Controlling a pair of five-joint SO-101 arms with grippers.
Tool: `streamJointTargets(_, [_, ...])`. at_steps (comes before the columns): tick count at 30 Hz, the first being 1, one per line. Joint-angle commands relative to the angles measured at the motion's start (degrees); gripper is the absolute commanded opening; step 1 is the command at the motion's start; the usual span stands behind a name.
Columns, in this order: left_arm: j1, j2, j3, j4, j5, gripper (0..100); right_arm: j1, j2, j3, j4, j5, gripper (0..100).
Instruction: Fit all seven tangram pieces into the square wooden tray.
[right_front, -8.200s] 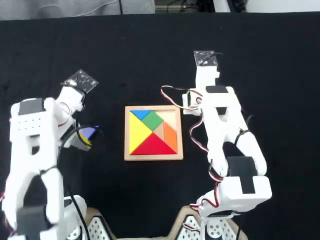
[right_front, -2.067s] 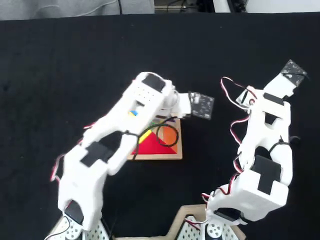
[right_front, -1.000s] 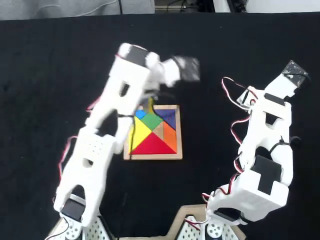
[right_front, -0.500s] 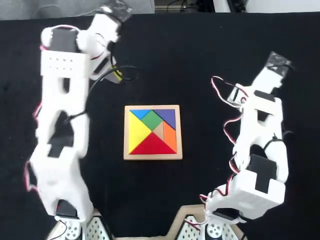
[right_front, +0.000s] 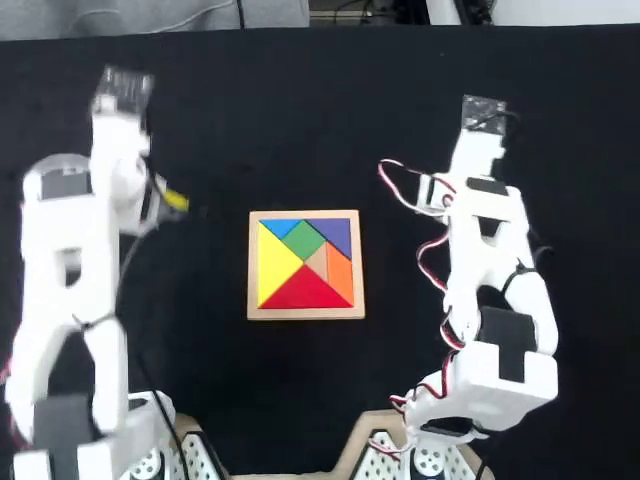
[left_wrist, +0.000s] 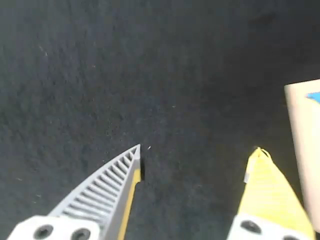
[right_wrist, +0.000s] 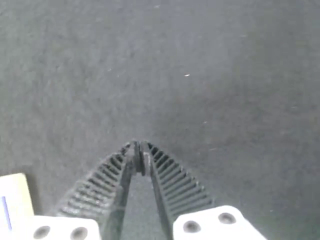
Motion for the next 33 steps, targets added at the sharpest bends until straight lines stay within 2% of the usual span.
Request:
streamJointTargets(1, [-0.92,-11.52,21.14,-15.03,4.04,32,-1.49,-0.40,-0.13,-0.70,0.53,1.1])
streamJointTargets(7, [-0.66,-14.15,24.92,-15.82,8.79,32,-4.04,-0.40,0.84,-0.35,4.22,1.1])
streamJointTargets(11, [-0.92,-10.11,25.63,-16.00,8.44,32,-5.89,-0.40,0.75,1.58,4.92,1.1])
streamJointTargets(15, [-1.19,-10.29,30.20,-19.78,4.40,32,-6.15,-0.31,0.75,1.58,4.92,1.1])
streamJointTargets(21, [-0.84,-26.46,39.87,-24.09,5.27,32,-6.24,-0.31,0.75,1.58,5.10,1.1])
streamJointTargets(24, [-1.01,-35.78,45.49,-25.85,5.27,32,-8.09,-0.31,1.10,2.02,8.35,1.1])
streamJointTargets(29, [-1.01,-47.74,51.30,-25.58,5.27,32,-12.04,-0.48,1.71,4.92,10.29,1.1])
streamJointTargets(33, [-0.92,-53.89,55.25,-25.85,5.27,32,-12.40,-0.48,1.71,5.01,10.46,1.1])
